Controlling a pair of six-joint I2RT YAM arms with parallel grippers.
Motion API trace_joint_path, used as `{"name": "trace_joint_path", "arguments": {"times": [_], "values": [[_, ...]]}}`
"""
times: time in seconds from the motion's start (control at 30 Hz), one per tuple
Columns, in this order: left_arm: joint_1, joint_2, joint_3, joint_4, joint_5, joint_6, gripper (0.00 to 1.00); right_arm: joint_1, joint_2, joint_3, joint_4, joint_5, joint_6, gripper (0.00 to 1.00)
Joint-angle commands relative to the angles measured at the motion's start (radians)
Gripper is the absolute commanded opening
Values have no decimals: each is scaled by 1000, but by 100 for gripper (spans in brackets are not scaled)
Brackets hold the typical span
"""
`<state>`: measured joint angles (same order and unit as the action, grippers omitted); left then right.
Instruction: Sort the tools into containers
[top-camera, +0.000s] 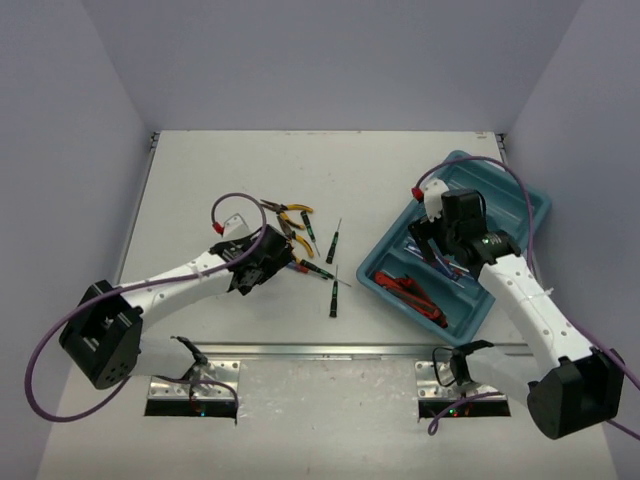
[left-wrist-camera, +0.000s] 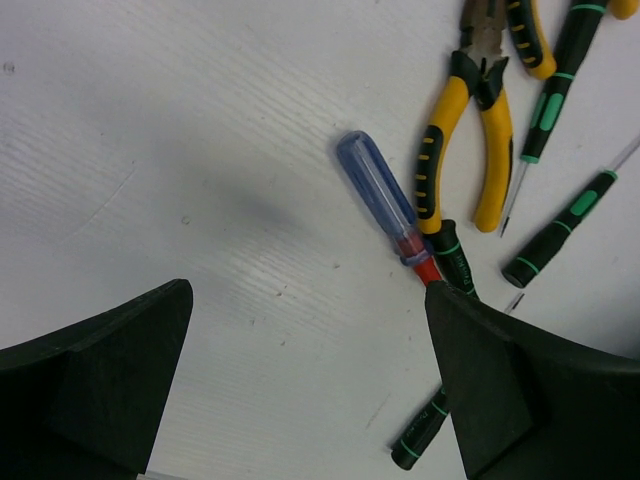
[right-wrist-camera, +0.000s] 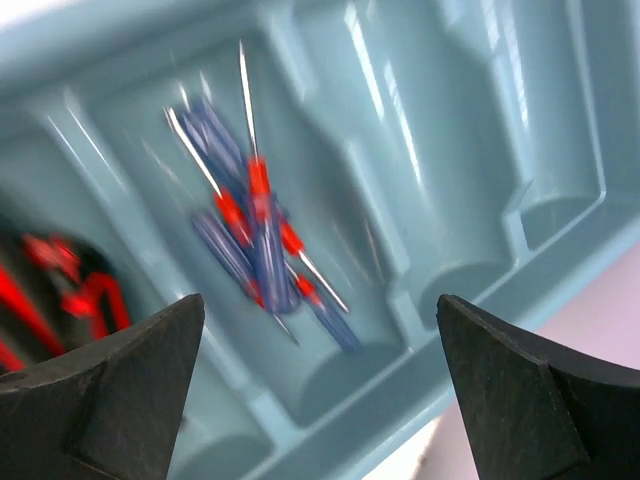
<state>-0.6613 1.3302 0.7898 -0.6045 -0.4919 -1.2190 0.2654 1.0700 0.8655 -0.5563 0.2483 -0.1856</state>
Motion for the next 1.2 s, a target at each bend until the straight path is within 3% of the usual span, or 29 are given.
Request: {"name": "trace_joint_path", "arguments": {"times": [0.0, 0.03, 0.13, 0.2, 0.33, 0.4, 0.47, 0.67, 0.83, 0.93, 1.0, 1.03, 1.1, 1.17], "values": [[9, 116, 116, -79, -1, -92, 100, 8, -69, 82, -1, -123, 326, 99], [8, 144, 132, -83, 1, -100, 100, 9, -85, 83, -2, -127, 389, 99], [8, 205, 175, -98, 17, -127, 100, 30, -115, 93, -18, 55, 487, 99], [8, 244, 201, -106, 19, -152, 98, 35, -136, 82, -14, 71, 464, 99], [11, 296, 235, -164, 9, -215, 92, 35, -229, -14, 64, -100, 608, 99], [17, 314, 241, -161, 9, -232, 90, 35, -279, -58, 133, -287, 575, 98], [27, 330, 247, -153, 9, -234, 84, 35, -279, -51, 125, -381, 602, 95], [66, 417, 309, -131, 36, -204, 80, 35, -202, 11, 24, -538, 562, 91], [90, 461, 305, -75, 60, -187, 71, 35, -226, -53, 67, -603, 549, 88], [92, 487, 311, -72, 70, -183, 61, 35, -219, -61, 64, -625, 544, 87], [92, 501, 304, -75, 90, -189, 23, 35, -213, -66, 64, -640, 540, 86], [92, 498, 293, -76, 91, -192, 21, 35, -213, -68, 66, -641, 538, 86], [92, 454, 239, -66, 95, -230, 8, 35, -212, -72, 70, -647, 538, 85], [92, 409, 189, -57, 88, -256, 3, 36, -207, -78, 77, -670, 541, 85]]}}
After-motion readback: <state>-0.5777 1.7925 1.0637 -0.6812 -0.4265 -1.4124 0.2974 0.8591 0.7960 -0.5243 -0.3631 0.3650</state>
